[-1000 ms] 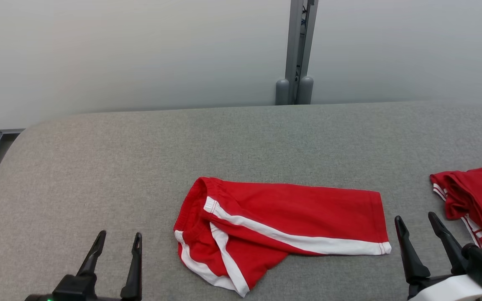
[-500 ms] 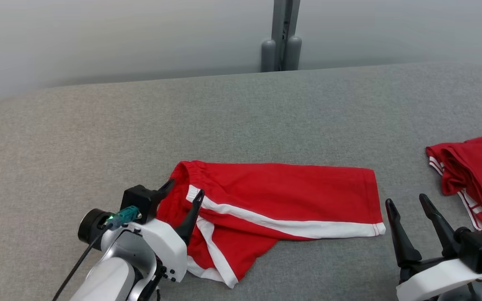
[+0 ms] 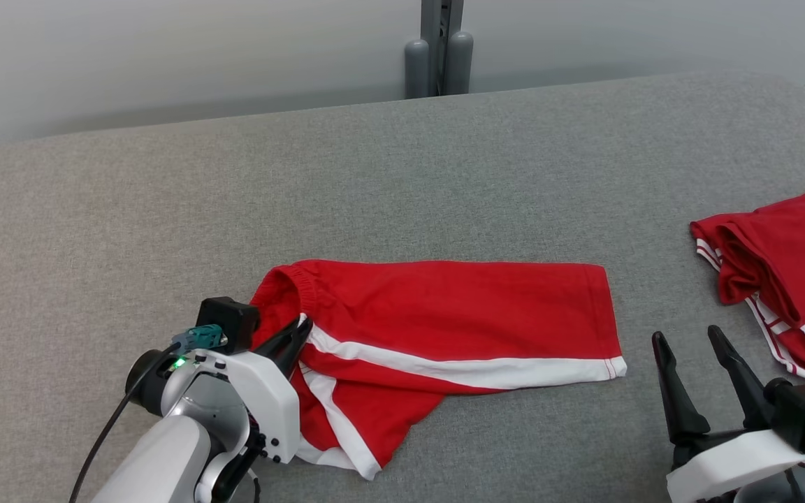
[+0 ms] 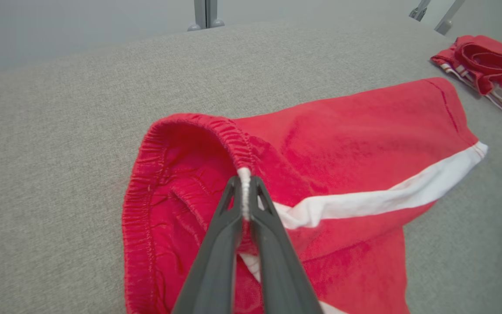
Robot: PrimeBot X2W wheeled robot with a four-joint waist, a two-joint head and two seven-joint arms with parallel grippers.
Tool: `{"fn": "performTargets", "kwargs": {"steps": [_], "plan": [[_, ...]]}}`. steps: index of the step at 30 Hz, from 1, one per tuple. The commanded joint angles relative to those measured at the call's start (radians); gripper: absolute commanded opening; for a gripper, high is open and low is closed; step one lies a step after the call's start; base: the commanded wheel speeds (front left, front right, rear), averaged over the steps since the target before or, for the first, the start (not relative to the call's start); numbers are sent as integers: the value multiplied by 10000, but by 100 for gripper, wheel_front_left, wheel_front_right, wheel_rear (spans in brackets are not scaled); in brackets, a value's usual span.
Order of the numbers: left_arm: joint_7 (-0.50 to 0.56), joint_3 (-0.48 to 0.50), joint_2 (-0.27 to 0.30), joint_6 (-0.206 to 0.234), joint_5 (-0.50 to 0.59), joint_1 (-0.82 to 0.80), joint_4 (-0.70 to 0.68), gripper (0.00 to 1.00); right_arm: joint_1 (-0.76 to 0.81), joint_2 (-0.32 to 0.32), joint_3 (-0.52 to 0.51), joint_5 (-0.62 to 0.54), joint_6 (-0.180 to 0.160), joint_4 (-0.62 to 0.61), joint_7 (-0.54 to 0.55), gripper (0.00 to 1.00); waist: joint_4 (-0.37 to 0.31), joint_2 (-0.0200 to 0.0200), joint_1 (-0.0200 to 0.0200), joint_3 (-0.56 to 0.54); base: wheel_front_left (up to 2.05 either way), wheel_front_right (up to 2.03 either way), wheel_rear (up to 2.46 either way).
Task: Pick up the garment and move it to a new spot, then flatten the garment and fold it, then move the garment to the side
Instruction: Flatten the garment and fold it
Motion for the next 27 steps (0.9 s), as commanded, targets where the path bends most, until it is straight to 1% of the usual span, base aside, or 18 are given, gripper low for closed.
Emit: {"fn": "performTargets", "kwargs": {"steps": [1,4,9,10,18,19,20,24,27], "plan": [[-7,2,83,24,43,4,-54,0,-74,-52,-42,65,1,149,-47,100,17,0,0,27,0,0,0],[-54,-39,120,25,111,-88,-168,0,-190,-206,-31,122,1,750,-10,100,82,0,0,103,0,0,0],[-128,-155,188,43,280,-297,-303,0,-597,-461,334,321,1,2440,-87,100,266,0,0,312,0,0,0],[-128,-155,188,43,280,-297,-303,0,-597,-461,334,321,1,2440,-87,100,266,0,0,312,0,0,0],[-457,-279,152,44,432,-411,-423,0,-1943,-578,1421,840,1,4898,-564,100,563,0,0,652,0,0,0],[-503,-286,156,54,457,-413,-427,0,-2052,-603,1542,898,1,5136,-602,45,598,0,0,667,0,0,0],[-570,-285,147,71,472,-421,-447,0,-2109,-617,1630,992,1,5299,-633,0,633,0,0,685,0,0,0],[-834,-231,212,169,527,-352,-574,0,-2295,-806,1843,1289,-2,5548,-1002,0,685,0,0,677,0,0,0],[-1137,-104,311,303,598,-297,-825,0,-2414,-985,1778,1431,-2,5163,-1399,0,653,0,0,588,0,0,0]]}}
